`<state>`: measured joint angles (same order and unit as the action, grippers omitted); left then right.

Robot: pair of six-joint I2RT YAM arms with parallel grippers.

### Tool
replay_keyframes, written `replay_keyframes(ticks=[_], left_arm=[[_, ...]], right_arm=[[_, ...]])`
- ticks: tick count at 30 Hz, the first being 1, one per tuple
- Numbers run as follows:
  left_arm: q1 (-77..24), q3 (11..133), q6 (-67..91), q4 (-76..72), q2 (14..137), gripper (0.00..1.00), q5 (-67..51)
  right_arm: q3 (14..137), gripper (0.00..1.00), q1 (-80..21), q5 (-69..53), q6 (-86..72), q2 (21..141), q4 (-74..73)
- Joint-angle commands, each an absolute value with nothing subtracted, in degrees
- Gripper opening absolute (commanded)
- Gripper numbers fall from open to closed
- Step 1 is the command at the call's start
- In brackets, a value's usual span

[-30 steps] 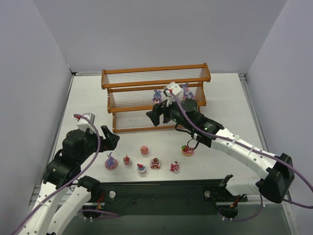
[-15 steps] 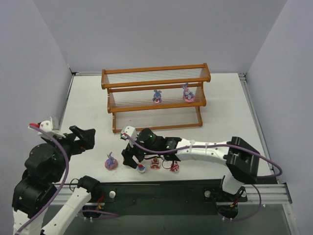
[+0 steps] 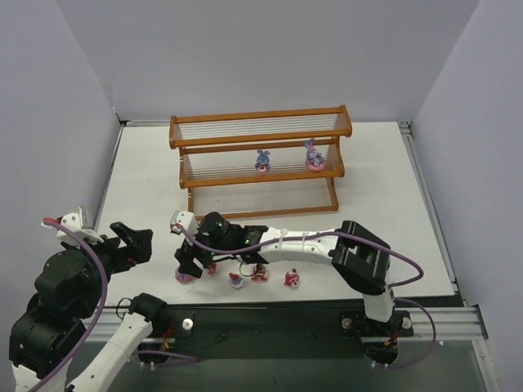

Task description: Place and organize the plastic toys onto the shelf

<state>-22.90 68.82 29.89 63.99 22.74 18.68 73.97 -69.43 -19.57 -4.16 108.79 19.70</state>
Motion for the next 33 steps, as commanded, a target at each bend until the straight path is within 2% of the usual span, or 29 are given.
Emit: replay_keyframes(ticks=[1, 11, 15, 22, 27, 30, 33], left_arm=[[-22.9, 68.6, 31.0, 66.5, 23.6, 0.97, 18.3], [-22.9, 68.1, 31.2, 66.9, 23.4, 0.97, 17.9], [-22.9, 68.0, 31.1, 67.1, 23.1, 0.97, 18.2], [-22.9, 67.9, 30.9, 67.3, 22.7, 0.97, 18.5], [-22.9, 67.9, 30.9, 67.6, 22.5, 0.97, 18.7], [-22.9, 67.6, 30.8, 67.5, 22.4, 0.97, 18.6], [-22.9, 67.3, 30.9, 67.4, 22.2, 0.97, 18.5]], right_arm=[[78.9, 0.64, -69.7, -21.8, -2.5, 111.9, 21.1], [78.8, 0.61, -70.9, -7.9, -6.2, 115.8, 25.3], [78.1, 0.60, -71.5, -6.6, -7.3, 116.3, 26.2], [80.5, 0.53, -72.5, -4.5, -10.4, 117.8, 23.1], [81.5, 0.51, -74.4, 7.4, -15.0, 117.7, 19.8], [81.5, 0.45, -75.4, 11.0, -16.7, 117.6, 18.7], [81.2, 0.31, -76.3, 11.9, -18.0, 117.5, 18.9]])
